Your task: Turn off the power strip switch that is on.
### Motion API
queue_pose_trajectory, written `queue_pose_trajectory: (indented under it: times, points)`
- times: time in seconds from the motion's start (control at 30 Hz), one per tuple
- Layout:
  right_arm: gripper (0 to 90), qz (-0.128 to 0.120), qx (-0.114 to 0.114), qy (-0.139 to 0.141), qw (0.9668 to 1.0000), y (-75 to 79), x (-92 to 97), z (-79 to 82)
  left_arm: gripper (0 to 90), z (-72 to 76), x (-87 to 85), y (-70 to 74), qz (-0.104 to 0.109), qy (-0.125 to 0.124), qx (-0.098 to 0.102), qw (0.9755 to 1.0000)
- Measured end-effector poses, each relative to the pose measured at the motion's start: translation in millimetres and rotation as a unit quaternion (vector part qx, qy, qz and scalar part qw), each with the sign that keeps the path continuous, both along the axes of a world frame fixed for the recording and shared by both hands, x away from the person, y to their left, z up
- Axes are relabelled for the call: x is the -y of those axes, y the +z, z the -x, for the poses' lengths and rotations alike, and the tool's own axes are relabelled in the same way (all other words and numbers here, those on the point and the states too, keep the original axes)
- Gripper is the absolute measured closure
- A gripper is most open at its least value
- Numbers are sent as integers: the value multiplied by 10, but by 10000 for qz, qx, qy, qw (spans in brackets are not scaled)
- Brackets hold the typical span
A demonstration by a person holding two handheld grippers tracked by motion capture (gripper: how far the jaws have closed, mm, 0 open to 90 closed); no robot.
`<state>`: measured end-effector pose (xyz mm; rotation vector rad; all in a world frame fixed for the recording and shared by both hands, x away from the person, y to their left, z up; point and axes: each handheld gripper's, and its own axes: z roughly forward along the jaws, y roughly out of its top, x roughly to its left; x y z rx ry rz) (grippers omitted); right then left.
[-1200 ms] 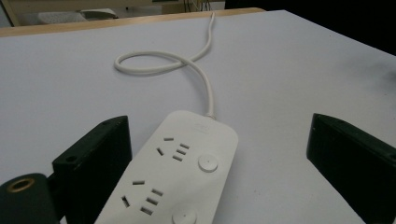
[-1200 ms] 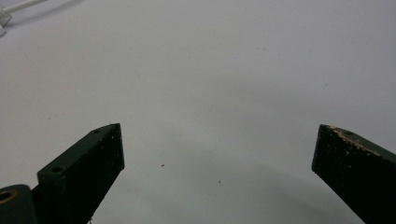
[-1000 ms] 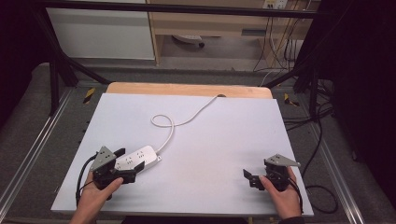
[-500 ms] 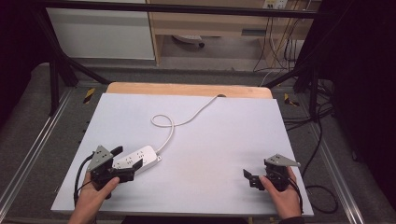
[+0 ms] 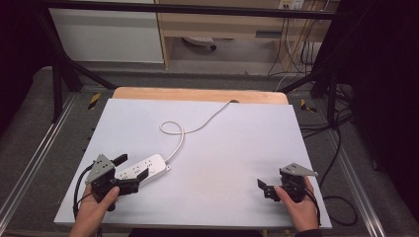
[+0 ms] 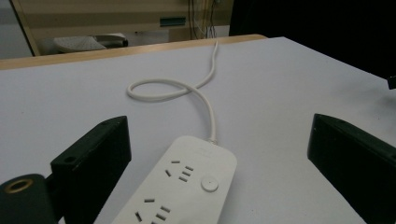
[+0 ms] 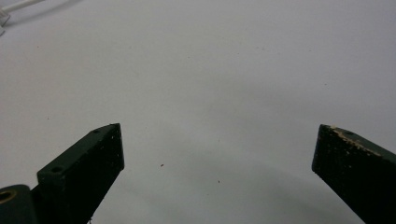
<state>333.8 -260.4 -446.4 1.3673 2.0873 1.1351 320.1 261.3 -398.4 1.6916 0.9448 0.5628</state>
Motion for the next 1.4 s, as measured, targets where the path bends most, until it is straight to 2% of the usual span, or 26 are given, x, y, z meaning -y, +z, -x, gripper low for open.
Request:
queue_pose_trajectory:
  times: [0.33, 0.7, 1.4]
  points:
    - [32, 3, 1, -1, 10000, 0, 1, 0, 57, 45, -53, 55, 93, 19, 43, 9999]
    - [32, 0, -7, -6, 10000, -2, -2, -1, 59, 59, -212, 88, 166, 75, 193, 9996]
    - [32, 23, -16, 1, 10000, -3, -2, -2, 62, 81, -605, 141, 359, 536, 332, 9974]
